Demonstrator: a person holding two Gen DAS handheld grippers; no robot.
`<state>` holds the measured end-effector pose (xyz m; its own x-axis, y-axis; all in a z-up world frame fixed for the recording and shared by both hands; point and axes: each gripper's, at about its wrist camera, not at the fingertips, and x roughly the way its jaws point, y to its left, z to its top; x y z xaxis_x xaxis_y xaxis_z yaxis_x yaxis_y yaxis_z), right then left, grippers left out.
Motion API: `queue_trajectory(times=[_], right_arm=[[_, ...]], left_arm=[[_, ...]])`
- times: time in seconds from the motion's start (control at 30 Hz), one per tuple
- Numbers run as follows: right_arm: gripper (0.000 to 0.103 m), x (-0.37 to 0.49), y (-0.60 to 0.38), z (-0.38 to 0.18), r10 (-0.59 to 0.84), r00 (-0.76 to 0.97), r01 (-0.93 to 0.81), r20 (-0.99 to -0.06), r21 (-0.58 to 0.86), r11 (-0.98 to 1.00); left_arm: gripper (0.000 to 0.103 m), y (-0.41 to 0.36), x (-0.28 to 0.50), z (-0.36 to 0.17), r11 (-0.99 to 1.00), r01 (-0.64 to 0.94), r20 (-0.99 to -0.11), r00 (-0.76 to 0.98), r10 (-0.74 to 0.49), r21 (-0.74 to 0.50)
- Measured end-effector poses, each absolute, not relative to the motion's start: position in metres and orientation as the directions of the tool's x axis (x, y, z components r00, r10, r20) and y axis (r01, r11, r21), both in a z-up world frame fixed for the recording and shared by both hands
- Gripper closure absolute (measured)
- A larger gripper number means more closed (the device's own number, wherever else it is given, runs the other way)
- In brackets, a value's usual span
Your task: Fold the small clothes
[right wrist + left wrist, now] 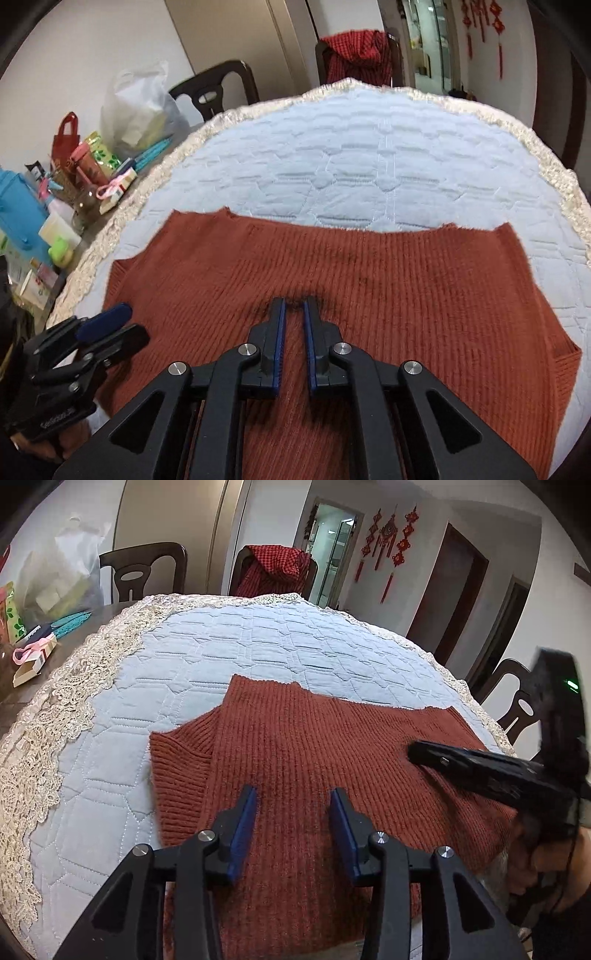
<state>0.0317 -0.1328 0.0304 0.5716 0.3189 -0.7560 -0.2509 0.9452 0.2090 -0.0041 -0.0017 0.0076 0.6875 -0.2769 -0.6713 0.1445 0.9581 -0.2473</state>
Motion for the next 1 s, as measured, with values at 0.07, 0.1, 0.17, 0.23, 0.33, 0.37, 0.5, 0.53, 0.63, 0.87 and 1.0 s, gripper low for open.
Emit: queue_trajectory(times=[0.07, 0.1, 0.17, 0.23, 0.33, 0.37, 0.5, 0.53, 0.63, 0.87, 1.0], right_arm=[[0.095, 0.013, -0.134, 0.037, 0.342, 0.579, -0.274, -0.74, 0.219, 0.936], [0.095, 0.007, -0.133, 0.039, 0.352, 0.58, -0.286, -0.735, 0.221, 0.932], [0.095, -0.015, -0.132, 0.041, 0.364, 0.582, -0.316, -0.727, 0.21, 0.925], [0.095, -0.03, -0.129, 0.036, 0.376, 0.571, -0.334, -0.729, 0.212, 0.918], [0.095, -0.041, -0.13, 0.029, 0.377, 0.591, -0.343, -0.713, 0.202, 0.918], [0.095, -0.043, -0.132, 0.032, 0.377, 0.591, -0.336, -0.713, 0.208, 0.919], [0.095, -0.054, -0.128, 0.031, 0.389, 0.578, -0.364, -0.717, 0.2, 0.91], [0.095, -0.055, -0.129, 0.026, 0.389, 0.576, -0.366, -0.719, 0.198, 0.909], [0.096, -0.054, -0.134, 0.027, 0.404, 0.569, -0.343, -0.716, 0.24, 0.908], [0.096, -0.058, -0.131, 0.023, 0.397, 0.542, -0.353, -0.74, 0.228, 0.907], [0.096, -0.047, -0.135, 0.034, 0.402, 0.583, -0.333, -0.706, 0.243, 0.911]], left_arm=[[0.059, -0.002, -0.004, 0.008, 0.958, 0.144, -0.671, 0.687, -0.278, -0.248], [0.058, -0.002, -0.004, 0.008, 0.958, 0.145, -0.671, 0.687, -0.277, -0.247], [0.057, -0.002, -0.004, 0.008, 0.958, 0.148, -0.672, 0.686, -0.278, -0.245], [0.055, -0.004, -0.004, 0.008, 0.959, 0.153, -0.673, 0.685, -0.278, -0.24], [0.053, -0.006, -0.004, 0.008, 0.961, 0.156, -0.676, 0.685, -0.271, -0.227], [0.053, -0.006, -0.004, 0.008, 0.962, 0.156, -0.677, 0.685, -0.27, -0.225], [0.053, -0.007, -0.004, 0.008, 0.963, 0.157, -0.678, 0.685, -0.266, -0.22], [0.053, -0.007, -0.004, 0.008, 0.963, 0.157, -0.678, 0.685, -0.265, -0.218], [0.053, -0.008, -0.006, 0.009, 0.965, 0.154, -0.677, 0.689, -0.259, -0.213], [0.053, 0.004, -0.018, 0.023, 0.965, 0.126, -0.652, 0.717, -0.248, -0.228], [0.053, 0.018, -0.013, 0.023, 0.974, 0.066, -0.654, 0.731, -0.196, -0.219]])
